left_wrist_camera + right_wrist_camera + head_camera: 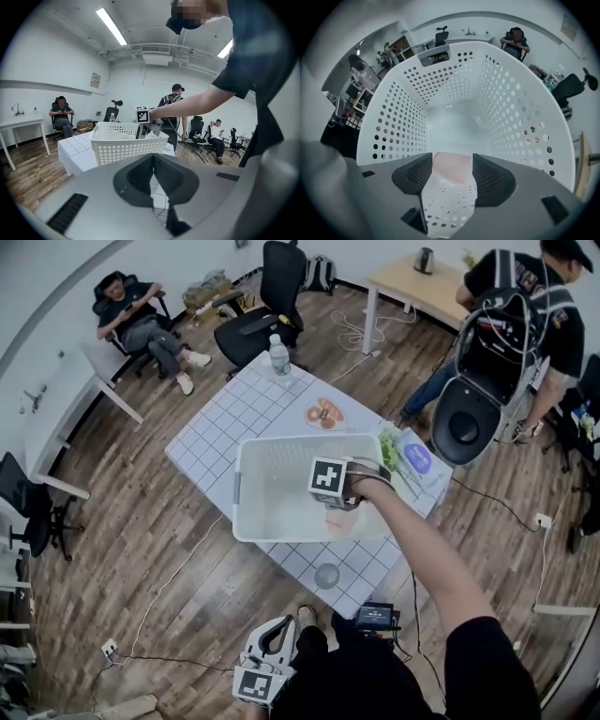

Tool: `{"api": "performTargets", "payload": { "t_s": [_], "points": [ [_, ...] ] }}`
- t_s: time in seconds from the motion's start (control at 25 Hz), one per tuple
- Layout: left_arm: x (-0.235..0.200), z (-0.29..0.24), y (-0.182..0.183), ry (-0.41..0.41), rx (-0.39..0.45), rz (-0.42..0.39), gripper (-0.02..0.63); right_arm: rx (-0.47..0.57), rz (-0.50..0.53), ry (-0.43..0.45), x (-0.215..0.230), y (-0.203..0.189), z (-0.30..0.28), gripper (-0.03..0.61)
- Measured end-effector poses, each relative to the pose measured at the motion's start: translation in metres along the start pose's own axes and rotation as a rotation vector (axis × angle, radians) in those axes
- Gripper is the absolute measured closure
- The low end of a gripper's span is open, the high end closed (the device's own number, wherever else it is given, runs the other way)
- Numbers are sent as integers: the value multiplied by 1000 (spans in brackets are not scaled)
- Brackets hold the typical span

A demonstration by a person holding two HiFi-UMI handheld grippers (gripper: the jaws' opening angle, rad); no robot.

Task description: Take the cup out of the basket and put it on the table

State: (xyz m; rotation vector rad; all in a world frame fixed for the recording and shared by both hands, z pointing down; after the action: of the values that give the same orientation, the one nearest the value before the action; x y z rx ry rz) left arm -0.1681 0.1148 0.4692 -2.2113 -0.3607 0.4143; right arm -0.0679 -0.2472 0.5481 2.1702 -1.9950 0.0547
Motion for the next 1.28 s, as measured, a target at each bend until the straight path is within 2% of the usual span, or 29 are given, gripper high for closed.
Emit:
{"api": "performTargets", "payload": {
  "t_s": [0.28,0.4,0.6,0.8,0.96,1.28],
  "points": [
    [5,-4,1,9,-29,-19,606,-95,23,-30,19,9,-34,325],
    [10,-4,3,10,-36,-7,606,-90,-5,7,20,10,-44,325],
    [13,-3,3,16,-50,-4,606,-162,-54,34,28,7,-68,327],
    [14,-3,4,32,-50,-2,606,-138,-103,121,32,8,-76,330],
    [10,-1,5,51,-52,3,606,-122,-97,157,30,10,-76,378],
    [12,-5,6,41,-44,-7,606,-74,-16,227,9,12,-62,490]
  ]
}}
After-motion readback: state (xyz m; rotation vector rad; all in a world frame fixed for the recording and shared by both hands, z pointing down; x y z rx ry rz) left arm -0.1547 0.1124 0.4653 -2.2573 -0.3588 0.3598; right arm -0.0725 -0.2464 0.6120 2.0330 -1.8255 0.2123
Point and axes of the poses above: the fingertips, and each gripper's own axes: z backward along the fingers, x to its right, y out of its top, the point moved 9 cm from there along z, backward along the fingers, and after that the axes turned 15 degrees about -x, right-handed, at the moved point
